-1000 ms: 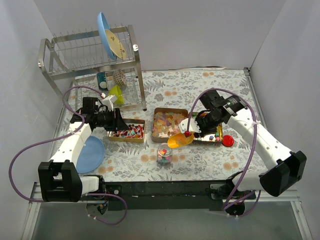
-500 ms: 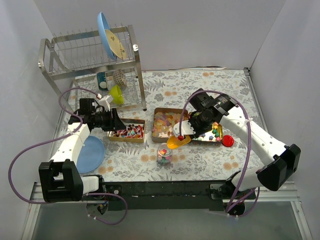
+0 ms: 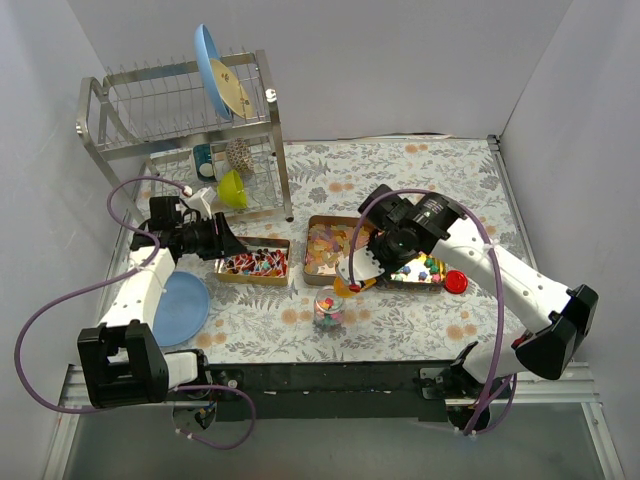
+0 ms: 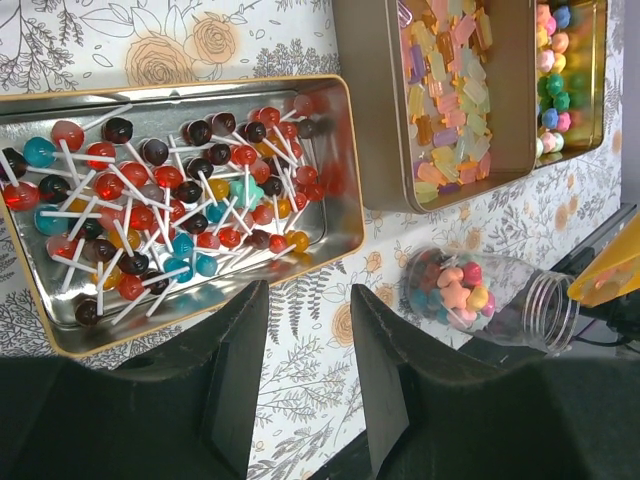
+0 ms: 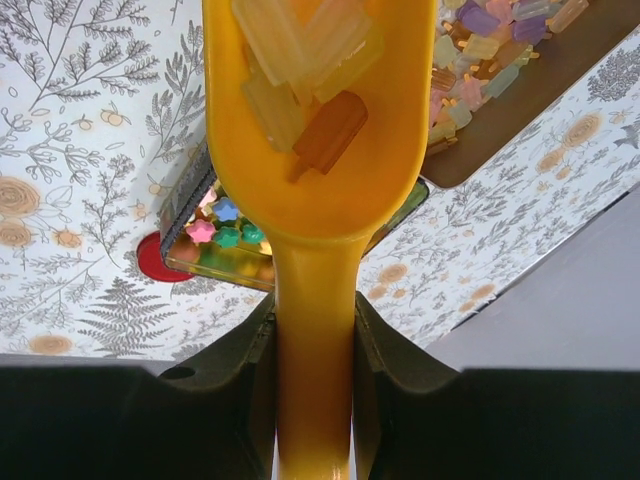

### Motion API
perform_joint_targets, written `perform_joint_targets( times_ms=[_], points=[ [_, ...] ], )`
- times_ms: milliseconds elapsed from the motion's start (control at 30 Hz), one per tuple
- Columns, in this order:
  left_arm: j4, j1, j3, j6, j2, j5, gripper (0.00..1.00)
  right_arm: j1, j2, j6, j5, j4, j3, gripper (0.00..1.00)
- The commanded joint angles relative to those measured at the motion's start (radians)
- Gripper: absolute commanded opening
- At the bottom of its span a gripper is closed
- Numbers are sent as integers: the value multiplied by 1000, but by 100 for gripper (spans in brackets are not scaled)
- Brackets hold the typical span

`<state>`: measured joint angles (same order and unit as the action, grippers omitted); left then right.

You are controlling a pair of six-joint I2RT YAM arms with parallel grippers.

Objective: Pack the candies
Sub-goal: Place the fake candies in the packing bottle.

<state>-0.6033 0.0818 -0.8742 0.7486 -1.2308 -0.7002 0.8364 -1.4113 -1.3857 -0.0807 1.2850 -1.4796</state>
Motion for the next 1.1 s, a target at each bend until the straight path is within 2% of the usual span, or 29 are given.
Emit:
perform_joint_targets(
  times_ms=[0,800,1067],
  points=[
    [22,15,4,15,39,-39,38,35,-3,-7,-100,20,-16,1],
    [28,13,6,40,44,-120,39,153,-11,-10,-286,20,-50,1],
    [39,15,1,51,28,-140,39,234,-20,-16,-386,20,-64,1]
  ],
)
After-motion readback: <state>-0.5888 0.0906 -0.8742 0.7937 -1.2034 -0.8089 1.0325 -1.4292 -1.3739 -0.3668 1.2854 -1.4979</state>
